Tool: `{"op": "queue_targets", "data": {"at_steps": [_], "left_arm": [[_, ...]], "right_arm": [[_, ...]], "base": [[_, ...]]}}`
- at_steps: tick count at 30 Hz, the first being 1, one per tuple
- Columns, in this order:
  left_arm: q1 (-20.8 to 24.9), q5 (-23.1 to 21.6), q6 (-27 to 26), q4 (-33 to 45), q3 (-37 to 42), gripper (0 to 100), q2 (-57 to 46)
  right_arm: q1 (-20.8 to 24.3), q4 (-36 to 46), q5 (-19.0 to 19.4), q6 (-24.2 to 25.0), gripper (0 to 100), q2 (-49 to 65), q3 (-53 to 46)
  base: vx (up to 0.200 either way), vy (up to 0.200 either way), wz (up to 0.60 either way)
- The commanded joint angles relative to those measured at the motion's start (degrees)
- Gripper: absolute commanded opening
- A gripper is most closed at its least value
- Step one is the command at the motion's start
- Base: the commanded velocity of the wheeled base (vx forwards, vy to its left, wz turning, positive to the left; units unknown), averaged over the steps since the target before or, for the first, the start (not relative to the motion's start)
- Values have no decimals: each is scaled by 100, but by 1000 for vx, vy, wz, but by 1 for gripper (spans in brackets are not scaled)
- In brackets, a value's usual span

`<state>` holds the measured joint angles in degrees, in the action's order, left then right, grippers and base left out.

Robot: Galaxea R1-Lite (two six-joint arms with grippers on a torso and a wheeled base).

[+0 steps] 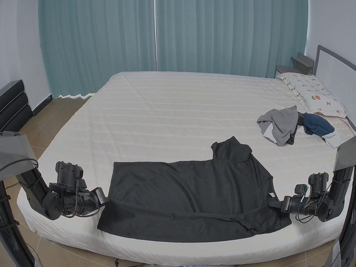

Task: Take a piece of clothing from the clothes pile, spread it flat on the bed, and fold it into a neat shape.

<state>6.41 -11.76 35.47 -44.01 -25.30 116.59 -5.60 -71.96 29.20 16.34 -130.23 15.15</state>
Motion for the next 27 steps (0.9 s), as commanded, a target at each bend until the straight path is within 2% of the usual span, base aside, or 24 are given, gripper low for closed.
{"op": "queue_targets", "data": {"at_steps": [1,5,10,15,27], "left_arm": [[0,7,-5,-3,7,0,-5],[0,7,-32,-3,42,0,-31],[-35,174,-366,15,130,0,-31],[-114,438,-463,6,130,0,-31],[-79,412,-471,-38,95,0,74]], "right_arm": [[-64,-81,7,10,0,-2,-12],[-73,-169,7,107,0,103,-30],[-82,-178,7,529,0,464,-30],[-82,-187,-2,573,0,613,23],[-91,-178,-37,581,0,569,225]], "base": [[0,0,0],[0,0,0],[0,0,0],[0,0,0],[0,0,0]]}}
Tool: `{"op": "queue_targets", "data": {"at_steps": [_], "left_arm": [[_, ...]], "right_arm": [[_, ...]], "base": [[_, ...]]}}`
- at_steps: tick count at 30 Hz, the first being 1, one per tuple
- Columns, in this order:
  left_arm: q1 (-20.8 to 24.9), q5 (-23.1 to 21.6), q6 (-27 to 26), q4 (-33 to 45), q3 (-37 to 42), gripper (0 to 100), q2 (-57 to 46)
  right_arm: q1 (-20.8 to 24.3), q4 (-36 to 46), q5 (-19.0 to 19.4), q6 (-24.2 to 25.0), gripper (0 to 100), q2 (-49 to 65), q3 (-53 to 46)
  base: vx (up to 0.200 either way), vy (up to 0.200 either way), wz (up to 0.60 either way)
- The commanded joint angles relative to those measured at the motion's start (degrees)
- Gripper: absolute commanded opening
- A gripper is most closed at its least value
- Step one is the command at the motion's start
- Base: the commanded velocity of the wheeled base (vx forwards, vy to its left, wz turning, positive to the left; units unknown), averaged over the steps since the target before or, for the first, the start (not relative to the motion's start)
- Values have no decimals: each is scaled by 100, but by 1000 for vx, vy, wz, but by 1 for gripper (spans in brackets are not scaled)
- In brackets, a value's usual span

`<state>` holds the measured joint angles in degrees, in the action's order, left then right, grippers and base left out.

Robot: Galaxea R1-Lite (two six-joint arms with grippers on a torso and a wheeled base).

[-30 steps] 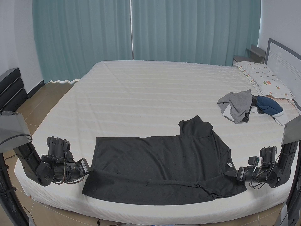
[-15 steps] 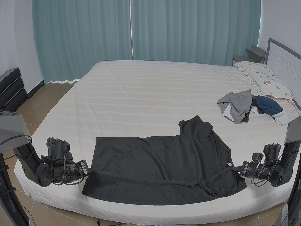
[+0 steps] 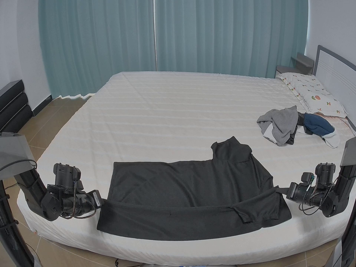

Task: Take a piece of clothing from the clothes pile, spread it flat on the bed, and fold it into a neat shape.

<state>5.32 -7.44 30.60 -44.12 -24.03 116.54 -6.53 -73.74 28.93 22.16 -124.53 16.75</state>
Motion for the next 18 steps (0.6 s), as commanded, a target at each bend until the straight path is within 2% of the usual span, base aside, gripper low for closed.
{"op": "queue_targets", "data": {"at_steps": [1,9,18], "left_arm": [[40,-30,25,-35,-49,0,97],[22,-47,60,-71,-164,0,220],[-4,-47,87,-71,-208,0,167]], "right_arm": [[3,0,-10,-1,0,-1,74],[-208,-9,-10,201,0,34,92],[-173,0,25,218,0,-81,92]], "base": [[0,0,0],[0,0,0],[0,0,0]]}}
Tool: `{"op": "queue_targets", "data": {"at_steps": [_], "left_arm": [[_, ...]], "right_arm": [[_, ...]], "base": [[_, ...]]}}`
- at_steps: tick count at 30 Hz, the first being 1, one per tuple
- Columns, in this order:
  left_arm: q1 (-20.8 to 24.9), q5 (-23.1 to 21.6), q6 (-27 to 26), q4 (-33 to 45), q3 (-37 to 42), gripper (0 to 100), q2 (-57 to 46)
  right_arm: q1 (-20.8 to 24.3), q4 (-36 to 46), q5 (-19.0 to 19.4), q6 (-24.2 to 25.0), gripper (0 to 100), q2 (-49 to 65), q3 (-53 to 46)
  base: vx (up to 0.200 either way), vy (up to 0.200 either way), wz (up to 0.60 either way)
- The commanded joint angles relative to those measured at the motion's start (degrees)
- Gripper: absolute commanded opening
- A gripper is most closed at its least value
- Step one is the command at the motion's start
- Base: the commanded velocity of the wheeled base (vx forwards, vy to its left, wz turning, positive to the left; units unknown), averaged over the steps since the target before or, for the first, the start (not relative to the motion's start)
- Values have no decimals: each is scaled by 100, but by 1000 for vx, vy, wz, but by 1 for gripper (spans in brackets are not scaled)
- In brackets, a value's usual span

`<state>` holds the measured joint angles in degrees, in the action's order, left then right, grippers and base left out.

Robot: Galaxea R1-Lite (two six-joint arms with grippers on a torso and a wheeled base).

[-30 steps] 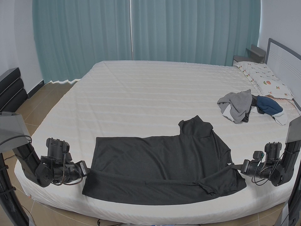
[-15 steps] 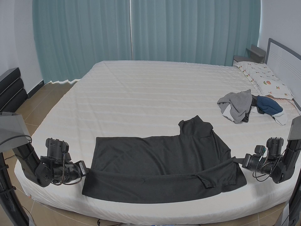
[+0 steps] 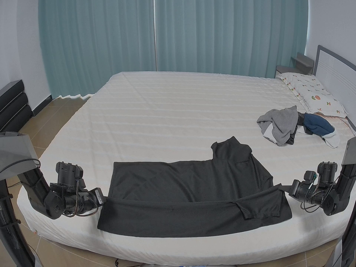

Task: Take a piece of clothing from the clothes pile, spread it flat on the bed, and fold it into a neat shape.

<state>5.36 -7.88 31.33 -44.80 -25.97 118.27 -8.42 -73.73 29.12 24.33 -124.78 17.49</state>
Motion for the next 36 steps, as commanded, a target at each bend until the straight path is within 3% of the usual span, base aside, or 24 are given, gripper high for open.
{"op": "queue_targets", "data": {"at_steps": [1,23,24,29,30,36], "left_arm": [[-9,5,40,-11,-40,0,-6],[-18,49,110,-486,-110,0,504],[-9,49,137,-486,-110,0,513],[44,49,409,-486,-198,0,521],[44,49,418,-486,-198,100,521],[35,49,506,-486,-207,100,460]], "right_arm": [[25,-10,-12,10,0,-108,35],[166,-10,-56,80,0,-609,439],[174,-10,-56,80,100,-617,439],[174,-10,-47,89,100,-609,430],[174,-10,-47,89,100,-609,422],[192,-28,-47,388,100,-442,369]], "base": [[0,0,0],[0,0,0],[0,0,0],[0,0,0],[0,0,0],[0,0,0]]}}
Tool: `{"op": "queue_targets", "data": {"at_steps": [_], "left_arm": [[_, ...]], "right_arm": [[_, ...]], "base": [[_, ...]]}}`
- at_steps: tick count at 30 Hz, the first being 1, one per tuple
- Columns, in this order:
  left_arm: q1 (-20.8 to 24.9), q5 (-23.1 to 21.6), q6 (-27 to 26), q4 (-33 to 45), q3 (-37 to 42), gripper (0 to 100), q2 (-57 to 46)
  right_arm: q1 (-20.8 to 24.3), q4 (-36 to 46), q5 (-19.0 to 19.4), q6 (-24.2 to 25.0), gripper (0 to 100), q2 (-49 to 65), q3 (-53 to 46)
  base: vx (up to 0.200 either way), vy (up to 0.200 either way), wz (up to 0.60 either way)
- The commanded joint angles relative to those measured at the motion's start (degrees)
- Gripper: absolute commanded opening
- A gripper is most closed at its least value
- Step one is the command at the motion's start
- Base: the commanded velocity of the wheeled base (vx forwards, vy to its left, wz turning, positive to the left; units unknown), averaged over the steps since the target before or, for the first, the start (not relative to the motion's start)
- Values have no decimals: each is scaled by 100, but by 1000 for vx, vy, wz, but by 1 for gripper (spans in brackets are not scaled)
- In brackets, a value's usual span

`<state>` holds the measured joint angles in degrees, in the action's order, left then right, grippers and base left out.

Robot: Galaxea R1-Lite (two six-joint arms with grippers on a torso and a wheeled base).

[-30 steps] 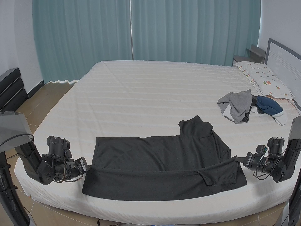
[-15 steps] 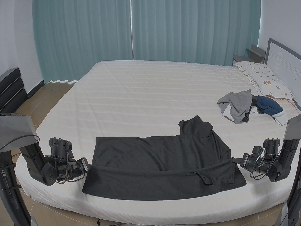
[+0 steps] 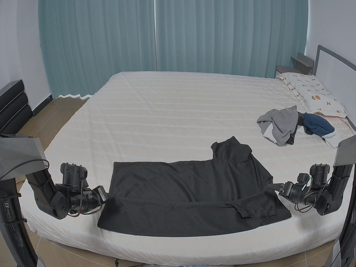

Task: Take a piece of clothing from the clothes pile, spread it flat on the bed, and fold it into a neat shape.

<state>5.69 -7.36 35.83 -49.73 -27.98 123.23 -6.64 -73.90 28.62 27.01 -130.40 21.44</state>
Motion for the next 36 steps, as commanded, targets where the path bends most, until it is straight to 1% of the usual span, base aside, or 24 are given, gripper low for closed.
{"op": "queue_targets", "data": {"at_steps": [1,2,3,4,5,7,9,13,17,23,31,36], "left_arm": [[2,-2,100,7,-15,100,-36],[2,-2,109,7,-15,100,-45],[-24,-2,117,-2,-24,100,-63],[-24,-2,117,-2,-24,100,-63],[-86,-2,135,-2,-24,100,-186],[-130,-72,188,-2,-15,100,-326],[-112,-90,337,7,-15,100,-362],[-103,-90,469,-2,-76,100,-318],[-95,-107,478,-11,-50,100,-309],[-95,-187,487,-11,-67,100,-274],[-147,-187,495,-2,-111,100,-379],[-139,-195,504,68,-375,100,-379]], "right_arm": [[14,-37,12,199,100,173,-44],[23,-46,12,243,100,191,-53],[40,-81,12,410,100,243,-105],[40,-81,12,410,100,243,-105],[49,-230,12,674,100,331,-220],[58,-415,12,867,100,349,-351],[93,-608,12,999,100,331,-466],[146,-1004,20,1236,100,296,-747],[216,-1127,12,1342,100,226,-808],[278,-1215,-6,1350,100,32,-808],[366,-1373,-15,1350,100,-47,-870],[374,-1373,-15,1350,100,-47,-870]], "base": [[0,0,0],[0,0,0],[0,0,0],[0,0,0],[0,0,0],[0,0,0],[0,0,0],[0,0,0],[0,0,0],[200,0,0],[0,0,0],[0,0,0]]}}
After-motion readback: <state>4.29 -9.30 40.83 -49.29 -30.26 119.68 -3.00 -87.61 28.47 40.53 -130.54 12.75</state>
